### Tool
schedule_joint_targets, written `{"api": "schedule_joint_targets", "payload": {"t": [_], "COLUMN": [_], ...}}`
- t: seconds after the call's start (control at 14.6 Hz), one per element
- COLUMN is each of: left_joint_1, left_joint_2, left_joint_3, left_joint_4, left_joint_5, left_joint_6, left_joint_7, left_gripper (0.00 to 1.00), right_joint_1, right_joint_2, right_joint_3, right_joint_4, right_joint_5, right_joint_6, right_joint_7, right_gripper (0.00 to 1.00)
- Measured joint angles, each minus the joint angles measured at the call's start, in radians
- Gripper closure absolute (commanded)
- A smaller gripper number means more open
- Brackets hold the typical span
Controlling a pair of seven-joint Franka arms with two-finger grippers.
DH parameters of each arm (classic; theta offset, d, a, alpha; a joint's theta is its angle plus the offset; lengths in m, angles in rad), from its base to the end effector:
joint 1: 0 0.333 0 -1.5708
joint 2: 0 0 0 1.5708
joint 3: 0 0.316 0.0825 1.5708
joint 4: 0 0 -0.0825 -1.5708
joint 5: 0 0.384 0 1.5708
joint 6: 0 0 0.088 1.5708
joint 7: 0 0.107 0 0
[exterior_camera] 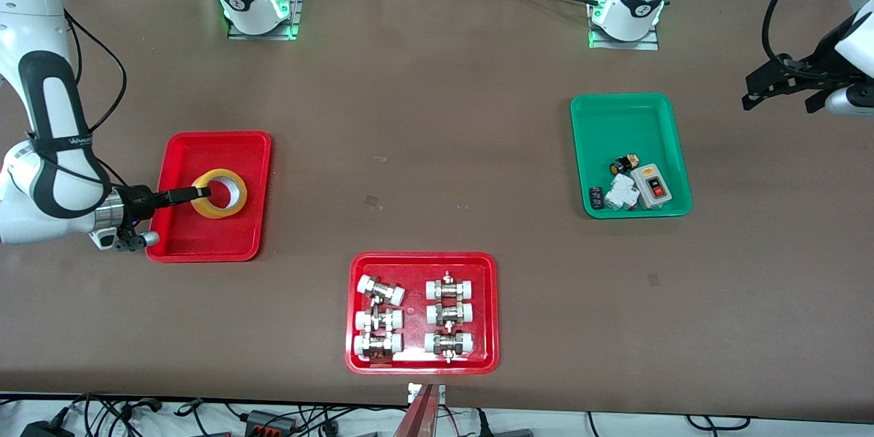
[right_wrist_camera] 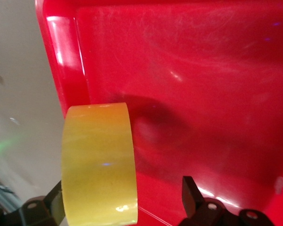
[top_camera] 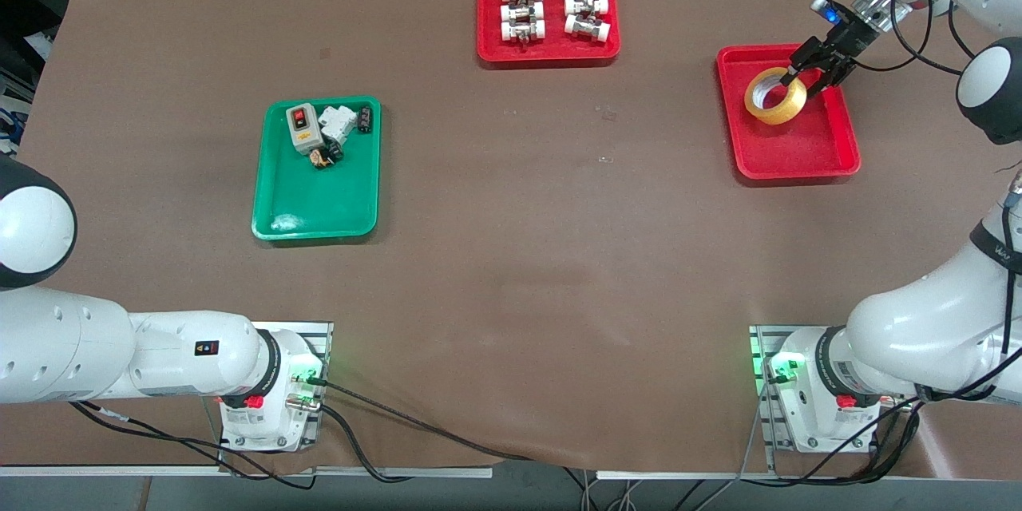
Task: Left arm passes tape to right arm into tray
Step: 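Lower the tape into the empty red tray with the right gripper, then open the right gripper and lift it away from the tape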
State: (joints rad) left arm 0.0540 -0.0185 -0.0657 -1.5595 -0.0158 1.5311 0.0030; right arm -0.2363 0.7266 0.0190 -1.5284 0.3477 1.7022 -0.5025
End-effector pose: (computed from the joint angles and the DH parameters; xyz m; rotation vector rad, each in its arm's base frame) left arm 0.5449 -0.0085 0.6365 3.1269 -0.0238 -0.0156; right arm 0.6353 -0.1087 0.2032 -2.5780 -0.1798 0.5264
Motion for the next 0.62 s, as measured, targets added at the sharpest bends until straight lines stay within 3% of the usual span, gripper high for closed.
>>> {"api": "schedule_joint_targets", "payload": {"t": [0.34,0.62], "left_joint_1": [0.015,0.022], "left_joint_2": [0.000,0.003], "left_joint_3": [0.010,0.014], "left_joint_4": [0.000,0.000], "left_joint_5": [0.019,0.019], "left_joint_6": [-0.003,-0.005], "left_joint_7": [0.010,0.014], "left_gripper": [0.00,0.00], "right_joint_1": [0.019,0.064], "right_joint_2": [-0.038,-0.149], "right_joint_3": [0.000,0.002], "right_joint_4": [0.002,0.016], "right_joint_5": [-0.146,-0.242], "right_joint_6": [0.025,0.015], "right_joint_7": [0.000,0.128], "right_gripper": [0.00,0.00]}}
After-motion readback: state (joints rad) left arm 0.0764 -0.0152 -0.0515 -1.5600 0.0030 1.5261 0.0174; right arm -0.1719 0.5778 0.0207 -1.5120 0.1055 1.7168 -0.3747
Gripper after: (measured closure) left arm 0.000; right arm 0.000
